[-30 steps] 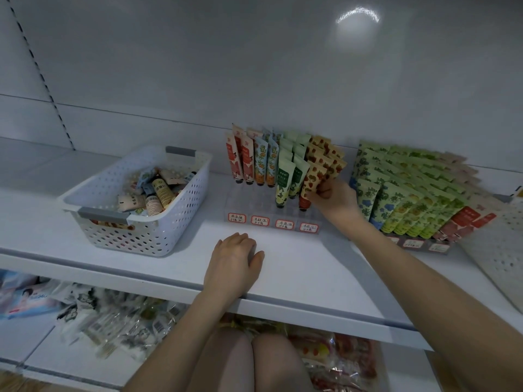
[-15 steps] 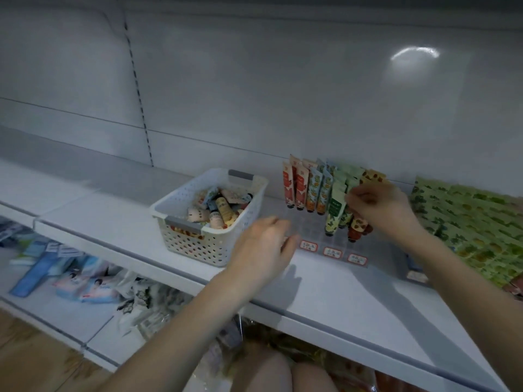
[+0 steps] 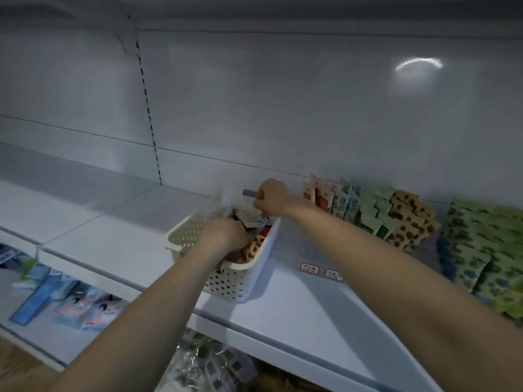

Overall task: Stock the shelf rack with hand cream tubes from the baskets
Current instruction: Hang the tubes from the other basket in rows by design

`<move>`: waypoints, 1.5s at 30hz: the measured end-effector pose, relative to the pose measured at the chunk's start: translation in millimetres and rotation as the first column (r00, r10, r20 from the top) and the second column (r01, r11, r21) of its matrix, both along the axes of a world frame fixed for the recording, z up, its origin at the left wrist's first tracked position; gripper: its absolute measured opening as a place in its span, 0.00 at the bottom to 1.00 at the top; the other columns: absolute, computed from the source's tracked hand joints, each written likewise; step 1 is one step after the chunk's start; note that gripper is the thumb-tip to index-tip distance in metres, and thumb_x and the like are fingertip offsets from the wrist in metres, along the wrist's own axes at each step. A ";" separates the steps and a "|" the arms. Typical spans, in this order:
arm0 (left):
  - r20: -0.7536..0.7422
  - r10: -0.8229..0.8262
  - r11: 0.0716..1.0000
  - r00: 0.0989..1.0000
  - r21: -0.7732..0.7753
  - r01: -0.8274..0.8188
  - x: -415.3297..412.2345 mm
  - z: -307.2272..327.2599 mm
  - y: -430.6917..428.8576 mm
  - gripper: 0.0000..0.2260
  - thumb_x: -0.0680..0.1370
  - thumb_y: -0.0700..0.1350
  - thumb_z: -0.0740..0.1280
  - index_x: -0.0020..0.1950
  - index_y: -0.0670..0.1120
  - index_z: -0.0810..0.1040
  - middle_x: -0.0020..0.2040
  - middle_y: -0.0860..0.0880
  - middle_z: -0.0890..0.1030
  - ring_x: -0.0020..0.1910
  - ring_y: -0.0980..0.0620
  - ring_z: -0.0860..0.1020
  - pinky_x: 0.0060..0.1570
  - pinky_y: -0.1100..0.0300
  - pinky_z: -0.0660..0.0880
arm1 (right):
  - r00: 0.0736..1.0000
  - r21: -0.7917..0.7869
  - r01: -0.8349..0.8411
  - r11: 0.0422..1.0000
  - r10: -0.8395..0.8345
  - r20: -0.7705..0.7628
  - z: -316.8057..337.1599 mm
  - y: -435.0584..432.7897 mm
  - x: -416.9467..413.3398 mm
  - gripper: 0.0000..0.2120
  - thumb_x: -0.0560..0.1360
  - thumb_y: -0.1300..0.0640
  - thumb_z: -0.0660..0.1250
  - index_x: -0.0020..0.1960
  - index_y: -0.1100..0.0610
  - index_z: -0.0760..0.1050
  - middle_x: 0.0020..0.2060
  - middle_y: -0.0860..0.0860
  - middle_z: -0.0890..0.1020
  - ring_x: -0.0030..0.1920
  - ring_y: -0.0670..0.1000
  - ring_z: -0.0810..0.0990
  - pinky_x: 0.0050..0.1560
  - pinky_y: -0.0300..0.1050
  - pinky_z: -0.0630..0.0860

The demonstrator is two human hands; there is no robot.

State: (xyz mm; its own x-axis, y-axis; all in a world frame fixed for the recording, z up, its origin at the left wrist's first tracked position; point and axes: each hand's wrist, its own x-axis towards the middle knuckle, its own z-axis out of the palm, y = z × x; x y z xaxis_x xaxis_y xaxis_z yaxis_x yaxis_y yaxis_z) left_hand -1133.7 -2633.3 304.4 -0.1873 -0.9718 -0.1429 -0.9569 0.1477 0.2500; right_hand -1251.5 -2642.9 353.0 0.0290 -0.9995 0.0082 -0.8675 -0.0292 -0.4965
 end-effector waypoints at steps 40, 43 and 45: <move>-0.679 0.342 0.939 0.649 0.280 -0.201 -4.2 9.6 -9.4 0.05 0.77 0.39 0.65 0.49 0.37 0.73 0.32 0.43 0.76 0.35 0.46 0.74 0.33 0.56 0.71 | 0.758 -0.181 0.061 0.982 0.072 0.648 58.5 79.6 -64.6 0.04 0.74 0.59 0.68 0.45 0.60 0.79 0.41 0.54 0.81 0.41 0.48 0.79 0.47 0.38 0.79; -0.846 0.228 0.958 0.482 0.106 -0.267 1.3 26.1 -6.3 0.10 0.77 0.38 0.65 0.57 0.39 0.69 0.45 0.40 0.77 0.44 0.42 0.76 0.40 0.53 0.72 | 0.758 -0.234 0.101 0.967 0.078 0.648 62.0 102.4 -76.3 0.03 0.74 0.62 0.67 0.46 0.62 0.78 0.40 0.53 0.80 0.36 0.42 0.80 0.39 0.31 0.78; -0.928 0.121 0.958 0.352 0.016 -0.287 5.6 44.7 7.6 0.12 0.76 0.39 0.66 0.57 0.41 0.71 0.52 0.39 0.78 0.45 0.42 0.77 0.46 0.50 0.75 | 0.760 -0.261 0.124 0.957 0.077 0.646 63.8 116.5 -81.6 0.05 0.73 0.65 0.67 0.49 0.61 0.77 0.42 0.53 0.80 0.36 0.42 0.81 0.38 0.30 0.77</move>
State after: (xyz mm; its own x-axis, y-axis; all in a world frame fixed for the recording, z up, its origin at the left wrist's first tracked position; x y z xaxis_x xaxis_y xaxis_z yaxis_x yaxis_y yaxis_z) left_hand -1128.1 -2625.6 349.1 0.0854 -0.9908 0.1052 -0.1567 0.0909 0.9835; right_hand -1333.1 -2526.4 416.8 -0.1072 -0.9525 0.2850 -0.3459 -0.2330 -0.9089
